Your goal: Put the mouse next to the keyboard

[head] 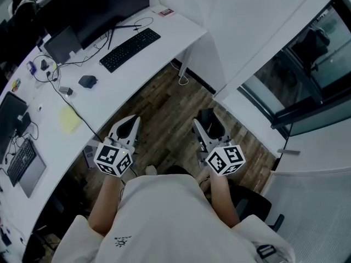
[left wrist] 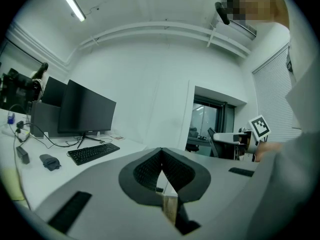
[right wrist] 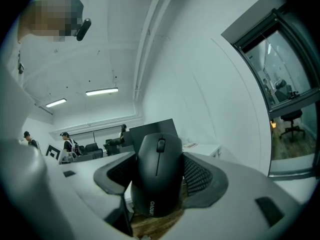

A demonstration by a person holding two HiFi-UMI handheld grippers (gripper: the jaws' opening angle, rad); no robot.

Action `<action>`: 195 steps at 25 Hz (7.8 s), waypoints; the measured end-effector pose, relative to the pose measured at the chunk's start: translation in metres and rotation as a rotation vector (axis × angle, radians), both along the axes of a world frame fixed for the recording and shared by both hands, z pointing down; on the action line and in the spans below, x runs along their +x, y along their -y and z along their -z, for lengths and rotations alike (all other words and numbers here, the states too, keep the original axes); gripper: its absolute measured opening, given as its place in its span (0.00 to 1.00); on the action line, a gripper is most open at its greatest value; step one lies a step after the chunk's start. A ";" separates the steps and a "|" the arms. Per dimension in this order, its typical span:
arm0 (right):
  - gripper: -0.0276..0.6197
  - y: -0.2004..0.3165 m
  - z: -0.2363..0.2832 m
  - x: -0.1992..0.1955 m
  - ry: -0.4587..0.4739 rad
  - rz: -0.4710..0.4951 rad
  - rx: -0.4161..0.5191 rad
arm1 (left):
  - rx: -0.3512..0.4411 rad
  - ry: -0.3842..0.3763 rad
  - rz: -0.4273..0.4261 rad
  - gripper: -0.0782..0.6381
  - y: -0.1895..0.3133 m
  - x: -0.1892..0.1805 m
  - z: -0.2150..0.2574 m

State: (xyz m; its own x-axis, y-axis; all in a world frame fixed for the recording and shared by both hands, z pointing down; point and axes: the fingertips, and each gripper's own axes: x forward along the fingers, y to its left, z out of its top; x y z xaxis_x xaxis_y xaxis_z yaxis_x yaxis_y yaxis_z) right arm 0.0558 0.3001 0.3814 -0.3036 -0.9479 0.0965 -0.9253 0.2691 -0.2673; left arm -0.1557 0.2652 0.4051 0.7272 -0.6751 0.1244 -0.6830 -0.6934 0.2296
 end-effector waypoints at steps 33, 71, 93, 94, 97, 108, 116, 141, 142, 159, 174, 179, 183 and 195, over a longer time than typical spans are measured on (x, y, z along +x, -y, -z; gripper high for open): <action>0.50 0.149 -0.018 0.017 0.002 0.129 -0.041 | -0.049 0.017 0.095 0.12 0.114 0.020 -0.021; 0.50 0.368 -0.051 0.097 0.016 0.270 -0.103 | -0.065 0.049 0.218 0.12 0.314 0.115 -0.039; 0.50 0.539 -0.072 0.060 -0.028 0.260 -0.190 | -0.085 0.084 0.107 0.12 0.483 0.113 -0.050; 0.50 0.546 -0.072 0.059 -0.031 0.257 -0.195 | -0.085 0.085 0.109 0.12 0.489 0.110 -0.049; 0.50 0.566 -0.073 0.057 -0.040 0.259 -0.198 | -0.088 0.073 0.114 0.12 0.504 0.104 -0.048; 0.50 0.628 -0.086 0.030 -0.047 0.443 -0.218 | -0.134 0.085 0.239 0.12 0.530 0.103 -0.065; 0.50 0.676 -0.109 0.022 -0.085 0.663 -0.244 | -0.147 0.088 0.435 0.12 0.554 0.116 -0.067; 0.50 0.755 -0.245 0.003 -0.334 0.802 -0.487 | -0.260 0.104 0.768 0.12 0.562 0.107 -0.123; 0.50 0.759 -0.252 0.003 -0.344 0.796 -0.502 | -0.266 0.103 0.776 0.12 0.563 0.105 -0.125; 0.50 0.775 -0.315 -0.008 -0.468 0.760 -0.609 | -0.351 0.084 0.811 0.12 0.588 0.102 -0.164; 0.50 0.781 -0.325 -0.016 -0.538 0.731 -0.603 | -0.370 0.103 0.799 0.12 0.595 0.100 -0.166; 0.51 0.778 -0.325 -0.019 -0.561 0.748 -0.588 | -0.374 0.113 0.790 0.12 0.594 0.104 -0.164; 0.56 0.773 -0.324 -0.021 -0.579 0.779 -0.566 | -0.374 0.127 0.790 0.12 0.590 0.106 -0.163; 0.57 0.765 -0.280 -0.004 -0.515 0.792 -0.407 | -0.349 0.163 0.817 0.12 0.567 0.119 -0.152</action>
